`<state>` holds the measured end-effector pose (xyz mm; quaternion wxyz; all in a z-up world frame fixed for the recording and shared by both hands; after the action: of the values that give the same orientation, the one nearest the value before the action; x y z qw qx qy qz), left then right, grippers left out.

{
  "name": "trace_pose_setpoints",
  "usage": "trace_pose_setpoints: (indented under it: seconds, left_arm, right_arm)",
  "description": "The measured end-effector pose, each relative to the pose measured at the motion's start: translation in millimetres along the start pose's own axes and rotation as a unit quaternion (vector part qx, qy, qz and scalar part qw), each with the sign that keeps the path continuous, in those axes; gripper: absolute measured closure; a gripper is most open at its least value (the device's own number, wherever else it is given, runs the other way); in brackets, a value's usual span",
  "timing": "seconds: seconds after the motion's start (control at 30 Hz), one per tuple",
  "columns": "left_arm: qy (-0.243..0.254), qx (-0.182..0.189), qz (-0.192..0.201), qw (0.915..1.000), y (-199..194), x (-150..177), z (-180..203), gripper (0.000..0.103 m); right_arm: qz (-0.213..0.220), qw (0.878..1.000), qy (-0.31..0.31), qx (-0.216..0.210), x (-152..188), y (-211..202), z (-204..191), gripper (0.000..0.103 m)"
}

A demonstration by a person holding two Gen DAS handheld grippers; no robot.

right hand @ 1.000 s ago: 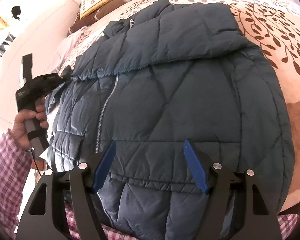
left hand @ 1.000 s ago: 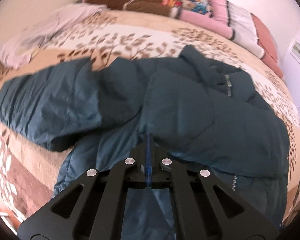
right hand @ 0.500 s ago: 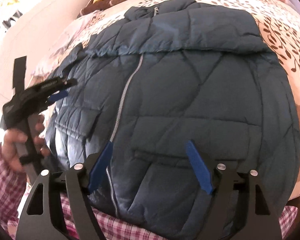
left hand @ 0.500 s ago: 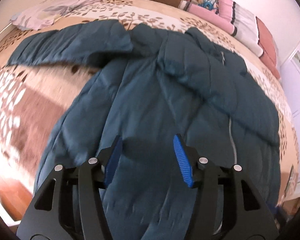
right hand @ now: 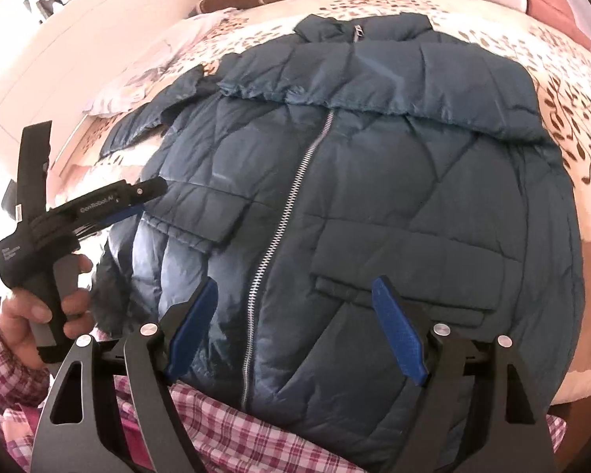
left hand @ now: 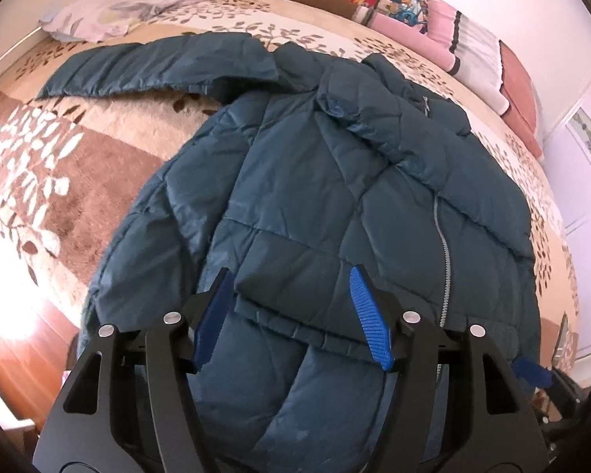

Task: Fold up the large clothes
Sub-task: 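Grasp the other sleeve with the left gripper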

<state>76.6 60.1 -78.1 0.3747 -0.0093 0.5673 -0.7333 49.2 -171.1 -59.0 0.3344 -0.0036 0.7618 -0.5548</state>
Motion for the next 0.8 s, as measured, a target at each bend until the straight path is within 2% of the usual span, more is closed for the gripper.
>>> trace_pose_setpoints:
  seconds: [0.1,0.23,0.3,0.43,0.6,0.8]
  left_arm:
    - [-0.002,-0.009,0.009,0.9999,-5.5,-4.5,-7.4,0.039]
    - [0.009,-0.033,0.048,0.9983,-17.6,-15.9,-20.7,0.030]
    - [0.007,-0.054,0.062,0.9966,-22.3,-27.4,-31.1,0.019]
    - [-0.008,-0.083,0.094,0.9921,-30.7,-55.5,-59.1,0.019]
    - [-0.077,-0.078,0.084,0.9904,-26.3,-100.7,-109.3,0.017]
    - [-0.170,-0.076,0.102,0.9773,-15.3,-155.2,-167.0,0.017]
  right_arm:
    - [-0.005,1.000,-0.003,0.006,-1.2,1.6,-0.3,0.024]
    - [-0.008,1.000,-0.017,0.010,-8.6,6.8,-4.2,0.024]
    - [-0.005,1.000,-0.025,0.014,-15.0,9.7,-5.7,0.024]
    - [0.003,0.999,-0.044,0.022,-35.9,17.9,-9.4,0.024]
    - [0.023,0.996,-0.075,0.035,-73.3,25.5,-17.3,0.024]
    - [0.031,0.995,-0.082,0.052,-109.4,37.7,-19.5,0.025]
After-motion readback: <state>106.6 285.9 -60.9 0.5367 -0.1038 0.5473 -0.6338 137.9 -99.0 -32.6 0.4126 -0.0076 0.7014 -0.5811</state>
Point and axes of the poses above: each gripper's, at about its wrist camera, not at the fingertips, and y roughly the way its jaws point, z to its right, x to its underside, the point moved 5 cm from there along y, roughly the way its jaws point, and after that the axes turned 14 degrees about -y, right-handed, at the moved point
